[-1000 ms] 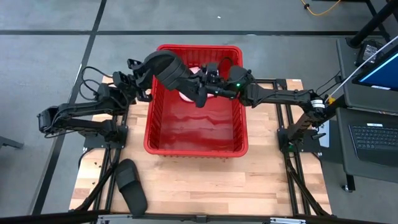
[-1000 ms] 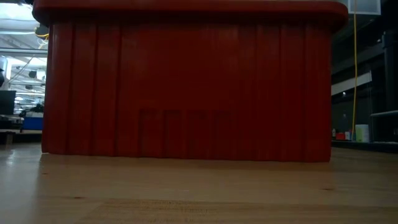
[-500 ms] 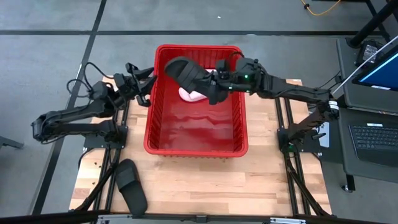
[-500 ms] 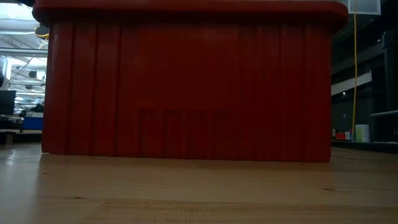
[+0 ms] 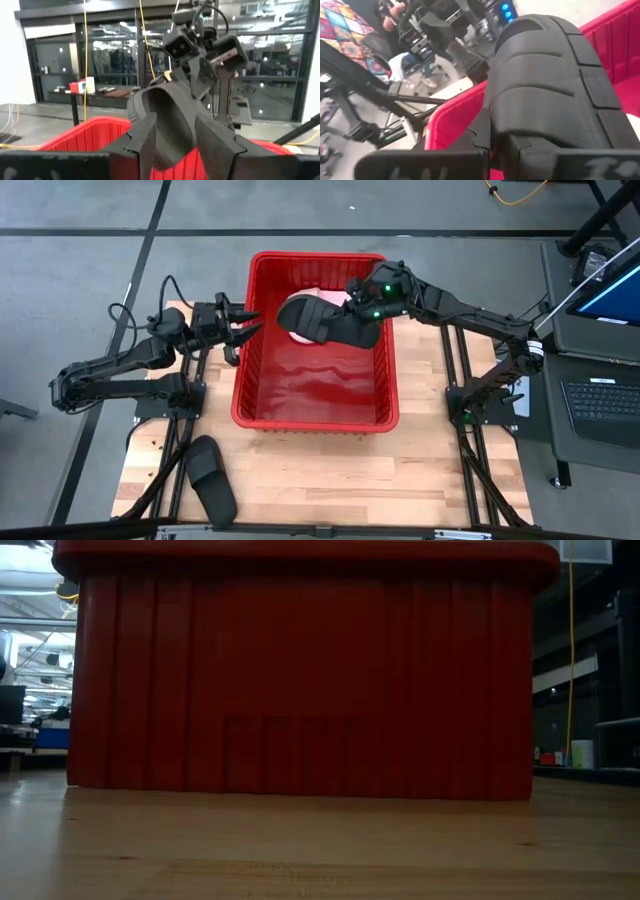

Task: Pick and place slides into bin
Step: Put the right black slide into the bin

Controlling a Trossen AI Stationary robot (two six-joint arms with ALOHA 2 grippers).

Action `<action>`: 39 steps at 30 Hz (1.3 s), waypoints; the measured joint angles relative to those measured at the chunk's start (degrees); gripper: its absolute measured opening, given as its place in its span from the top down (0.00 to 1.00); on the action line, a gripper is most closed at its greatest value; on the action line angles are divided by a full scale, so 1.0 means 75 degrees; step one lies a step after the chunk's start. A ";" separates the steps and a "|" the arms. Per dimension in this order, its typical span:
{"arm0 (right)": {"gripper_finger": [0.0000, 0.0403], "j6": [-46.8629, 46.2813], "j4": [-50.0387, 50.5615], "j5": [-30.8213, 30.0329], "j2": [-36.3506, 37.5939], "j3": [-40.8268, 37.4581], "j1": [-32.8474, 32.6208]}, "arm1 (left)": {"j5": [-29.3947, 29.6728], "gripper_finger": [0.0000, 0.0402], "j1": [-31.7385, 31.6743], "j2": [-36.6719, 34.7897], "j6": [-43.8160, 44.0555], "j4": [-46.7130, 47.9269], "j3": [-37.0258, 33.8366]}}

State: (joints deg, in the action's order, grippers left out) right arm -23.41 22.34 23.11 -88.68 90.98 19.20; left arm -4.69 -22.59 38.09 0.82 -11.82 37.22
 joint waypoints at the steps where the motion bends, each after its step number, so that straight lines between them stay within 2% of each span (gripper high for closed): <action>1: 0.96 0.0021 0.0049 0.0175 0.0000 0.0003 0.0067 | 0.0003 0.68 0.0000 0.0005 0.0000 0.0083 0.0032; 6: 0.96 0.0454 0.0747 0.0599 -0.0114 0.0006 0.0339 | 0.0030 0.69 0.0000 0.0004 -0.0288 -0.0047 0.0043; 11: 0.96 0.1050 0.1240 0.1365 -0.0438 0.0000 0.0468 | 0.0091 0.69 0.0000 0.0005 -0.0335 -0.0023 0.0043; 23: 0.96 0.2031 0.1427 0.1807 -0.1408 0.0000 0.0620 | 0.0574 0.69 0.0000 0.0005 -0.0282 0.0007 0.0046; 39: 0.96 0.1523 0.0455 0.2679 -0.2877 -0.0003 0.0927 | 0.0722 0.69 0.0000 0.0005 -0.0472 0.0010 0.0046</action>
State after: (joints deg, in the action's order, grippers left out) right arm -11.99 25.75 43.21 -110.26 90.96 26.15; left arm 0.73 -22.59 38.13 -2.72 -11.75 37.56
